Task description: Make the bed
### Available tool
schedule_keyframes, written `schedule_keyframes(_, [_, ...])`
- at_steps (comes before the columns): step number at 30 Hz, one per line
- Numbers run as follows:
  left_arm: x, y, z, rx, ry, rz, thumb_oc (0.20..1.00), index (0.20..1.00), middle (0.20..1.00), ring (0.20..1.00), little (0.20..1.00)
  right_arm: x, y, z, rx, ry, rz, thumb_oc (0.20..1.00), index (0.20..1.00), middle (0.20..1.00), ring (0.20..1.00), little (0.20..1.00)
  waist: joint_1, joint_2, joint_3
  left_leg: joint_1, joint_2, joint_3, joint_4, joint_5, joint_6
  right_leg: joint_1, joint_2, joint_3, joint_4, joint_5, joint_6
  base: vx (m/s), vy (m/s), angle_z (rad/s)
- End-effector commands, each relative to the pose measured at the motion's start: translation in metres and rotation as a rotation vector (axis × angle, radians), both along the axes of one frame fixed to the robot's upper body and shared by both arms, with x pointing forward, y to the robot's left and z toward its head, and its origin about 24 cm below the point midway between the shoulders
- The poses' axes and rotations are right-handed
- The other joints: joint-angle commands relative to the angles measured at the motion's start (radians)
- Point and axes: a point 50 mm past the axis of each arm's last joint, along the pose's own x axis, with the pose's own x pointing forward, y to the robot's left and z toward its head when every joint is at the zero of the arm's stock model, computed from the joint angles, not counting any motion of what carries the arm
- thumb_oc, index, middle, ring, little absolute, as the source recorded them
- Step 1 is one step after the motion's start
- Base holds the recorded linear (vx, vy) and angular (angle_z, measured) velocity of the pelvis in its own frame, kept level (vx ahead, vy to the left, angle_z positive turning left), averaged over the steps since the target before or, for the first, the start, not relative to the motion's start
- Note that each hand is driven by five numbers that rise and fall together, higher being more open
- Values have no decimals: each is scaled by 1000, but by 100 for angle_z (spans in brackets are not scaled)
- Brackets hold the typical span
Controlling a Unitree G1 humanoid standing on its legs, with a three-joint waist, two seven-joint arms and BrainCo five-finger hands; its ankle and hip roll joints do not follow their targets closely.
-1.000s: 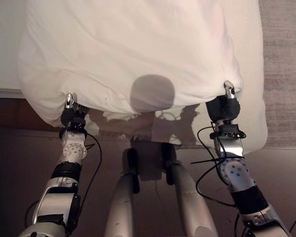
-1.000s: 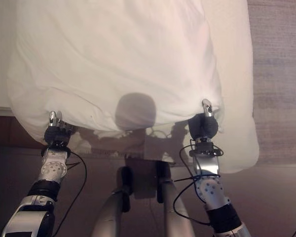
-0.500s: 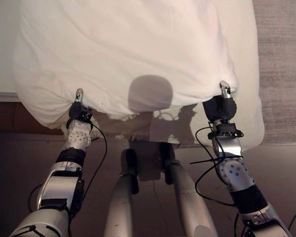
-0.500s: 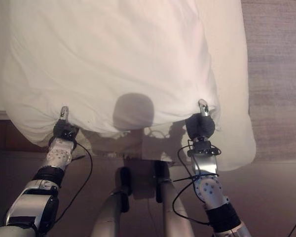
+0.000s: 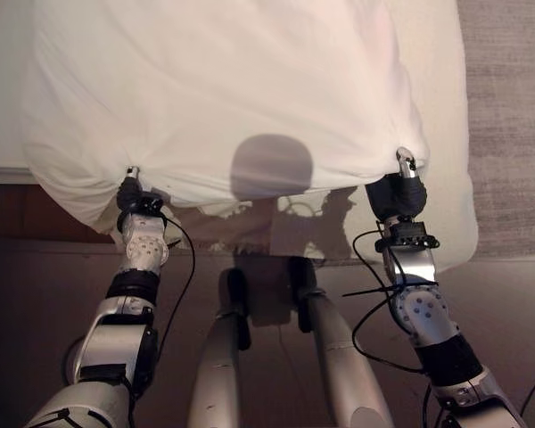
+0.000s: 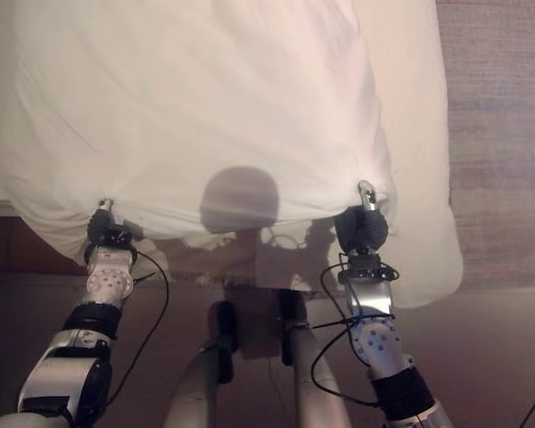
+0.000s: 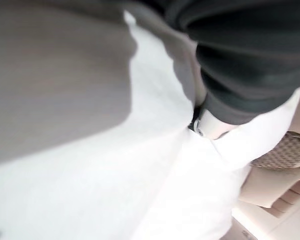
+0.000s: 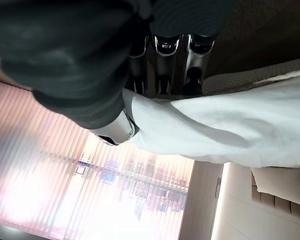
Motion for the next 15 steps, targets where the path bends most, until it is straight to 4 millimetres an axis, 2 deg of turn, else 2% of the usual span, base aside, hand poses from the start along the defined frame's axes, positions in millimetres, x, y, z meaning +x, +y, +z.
schedule_keyframes(1, [-13, 6, 4, -3, -124, 66, 200, 200, 200, 200, 200, -30, -18, 15, 9, -169, -110, 200, 200, 200, 200, 200, -41, 27, -94, -40, 11, -6, -49, 84, -54, 38, 39, 40, -82, 51, 54, -37, -136, 3])
schedule_keyframes(3, [-25, -1, 4, -31, -212, 74, 200, 200, 200, 200, 200, -29, -21, 14, 8, -166, -123, 200, 200, 200, 200, 200, -25, 7, -81, -34, 1, -30, -29, 101, -72, 77, 42, 29, -103, 47, 44, -58, -133, 11])
schedule_keyframes(4, [-34, -2, 2, -41, -248, 84, 200, 200, 200, 200, 200, -29, -21, 16, 19, -177, -130, 200, 200, 200, 200, 200, -1, -15, -75, -26, -31, -87, 6, 84, -76, 93, 39, 29, -108, 45, 41, -50, -50, 18])
schedule_keyframes(6, [-41, -4, 2, -54, -284, 89, 200, 200, 200, 200, 200, -29, -21, 18, 29, -191, -129, 200, 200, 200, 200, 200, 4, -22, -76, -13, -25, -109, -1, 81, -67, 95, 40, 28, -107, 43, 39, -25, -40, 4])
schedule_keyframes(8, [-50, -3, 5, -52, -330, 109, 200, 200, 200, 200, 200, -27, -26, 18, 39, -203, -143, 200, 200, 200, 200, 200, 12, -46, -71, 20, 34, -162, -20, 81, -59, 105, 42, 40, -103, 37, 38, -11, -27, 10])
schedule_keyframes(9, [-50, -3, 5, -52, -329, 109, 200, 200, 200, 200, 200, -27, -26, 18, 39, -203, -143, 200, 200, 200, 200, 200, 12, -46, -71, 21, 34, -162, -22, 82, -59, 105, 42, 40, -104, 38, 38, 9, 156, 13])
schedule_keyframes(10, [-62, 6, 13, -35, -371, 170, 200, 200, 200, 200, 200, -25, -27, 15, 62, -198, -147, 200, 200, 200, 200, 200, 45, -69, -56, 109, 125, -296, -179, 140, -66, 110, 61, 71, -87, 21, 47, 1, 142, 3])
schedule_keyframes(11, [-62, 5, 13, -35, -371, 171, 200, 200, 200, 200, 200, -25, -27, 15, 62, -199, -147, 200, 200, 200, 200, 200, 44, -69, -56, 112, 126, -297, -190, 150, -68, 109, 61, 71, -90, 26, 46, -1, 250, -31])
schedule_keyframes(13, [-71, 9, 22, 5, -412, 188, 200, 200, 200, 200, 200, -22, -35, 9, 79, -156, -182, 200, 200, 200, 200, 200, 60, -62, -51, 165, 227, -324, -311, 233, -95, 102, 32, 108, -53, 4, 70, -35, 393, -19])
schedule_keyframes(14, [-71, 9, 22, 5, -411, 187, 200, 200, 200, 200, 200, -22, -36, 9, 79, -156, -182, 200, 200, 200, 200, 200, 62, -62, -51, 169, 229, -322, -322, 242, -97, 100, 34, 110, -53, 7, 69, -57, 475, 9])
schedule_keyframes(15, [-72, 8, 24, 5, -418, 190, 200, 200, 200, 200, 200, -21, -40, 5, 74, -140, -207, 200, 200, 200, 200, 200, 68, -52, -50, 184, 242, -304, -341, 250, -107, 93, 19, 116, -47, 8, 82, -62, 372, 1])
